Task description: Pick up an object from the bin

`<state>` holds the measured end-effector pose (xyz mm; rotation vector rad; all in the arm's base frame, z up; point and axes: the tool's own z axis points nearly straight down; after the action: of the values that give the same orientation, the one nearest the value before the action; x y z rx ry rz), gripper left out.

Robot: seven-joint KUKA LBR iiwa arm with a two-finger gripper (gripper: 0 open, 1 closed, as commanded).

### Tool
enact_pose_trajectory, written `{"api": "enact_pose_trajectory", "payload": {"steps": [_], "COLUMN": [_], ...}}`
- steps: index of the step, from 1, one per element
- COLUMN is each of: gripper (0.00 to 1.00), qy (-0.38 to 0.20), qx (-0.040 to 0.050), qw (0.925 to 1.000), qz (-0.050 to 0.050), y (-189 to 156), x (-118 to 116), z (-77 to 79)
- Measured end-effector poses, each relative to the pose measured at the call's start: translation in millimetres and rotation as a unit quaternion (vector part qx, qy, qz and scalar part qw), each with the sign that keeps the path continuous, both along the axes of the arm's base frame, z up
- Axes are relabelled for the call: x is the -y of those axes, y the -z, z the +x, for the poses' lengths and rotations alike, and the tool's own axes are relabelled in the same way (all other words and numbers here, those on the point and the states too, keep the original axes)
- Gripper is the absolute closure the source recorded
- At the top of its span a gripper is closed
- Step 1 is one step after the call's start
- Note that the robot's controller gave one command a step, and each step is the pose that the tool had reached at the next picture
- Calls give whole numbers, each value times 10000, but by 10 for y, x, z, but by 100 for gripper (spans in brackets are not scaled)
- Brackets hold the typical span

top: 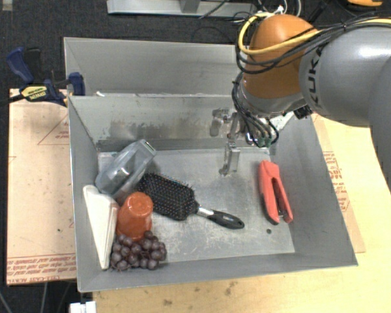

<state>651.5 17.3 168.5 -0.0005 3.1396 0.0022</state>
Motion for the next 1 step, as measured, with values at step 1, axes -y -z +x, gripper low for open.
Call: {"api": "enact_pose_trajectory", "payload": {"steps": [1], "gripper": [0], "qy": [3], "qx": [39], "qw": [10000], "qz": [-1], "y": [500], "x": [-104], "z": [13]}}
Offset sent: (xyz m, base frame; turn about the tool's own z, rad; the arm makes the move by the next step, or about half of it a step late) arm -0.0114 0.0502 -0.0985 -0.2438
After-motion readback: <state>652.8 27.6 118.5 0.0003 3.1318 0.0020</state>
